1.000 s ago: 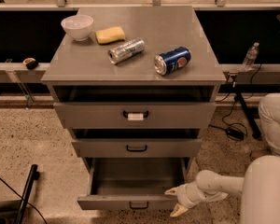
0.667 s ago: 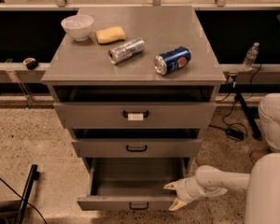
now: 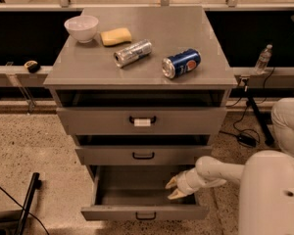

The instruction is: Open bottom drawer

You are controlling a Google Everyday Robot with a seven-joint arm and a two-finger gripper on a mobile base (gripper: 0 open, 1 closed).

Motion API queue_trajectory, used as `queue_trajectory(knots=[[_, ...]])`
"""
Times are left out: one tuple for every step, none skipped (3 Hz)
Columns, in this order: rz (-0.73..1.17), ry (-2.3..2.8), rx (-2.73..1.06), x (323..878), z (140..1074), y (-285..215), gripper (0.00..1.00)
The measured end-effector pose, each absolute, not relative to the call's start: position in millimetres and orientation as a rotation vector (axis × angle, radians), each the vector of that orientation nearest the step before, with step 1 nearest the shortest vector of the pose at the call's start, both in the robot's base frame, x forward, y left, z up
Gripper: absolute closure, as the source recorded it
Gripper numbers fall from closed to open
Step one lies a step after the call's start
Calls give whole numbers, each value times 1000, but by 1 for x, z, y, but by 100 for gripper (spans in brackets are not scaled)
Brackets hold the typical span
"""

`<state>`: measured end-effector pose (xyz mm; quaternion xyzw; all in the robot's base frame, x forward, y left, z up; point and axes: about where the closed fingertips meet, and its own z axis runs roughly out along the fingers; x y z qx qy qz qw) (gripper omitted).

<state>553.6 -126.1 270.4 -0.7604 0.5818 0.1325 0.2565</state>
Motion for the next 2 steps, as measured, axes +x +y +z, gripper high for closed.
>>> queue_trajectory(knots=[[367,1615,-2042,582,244,-124,80],[374,1683,-2042,593,204,-126,98]])
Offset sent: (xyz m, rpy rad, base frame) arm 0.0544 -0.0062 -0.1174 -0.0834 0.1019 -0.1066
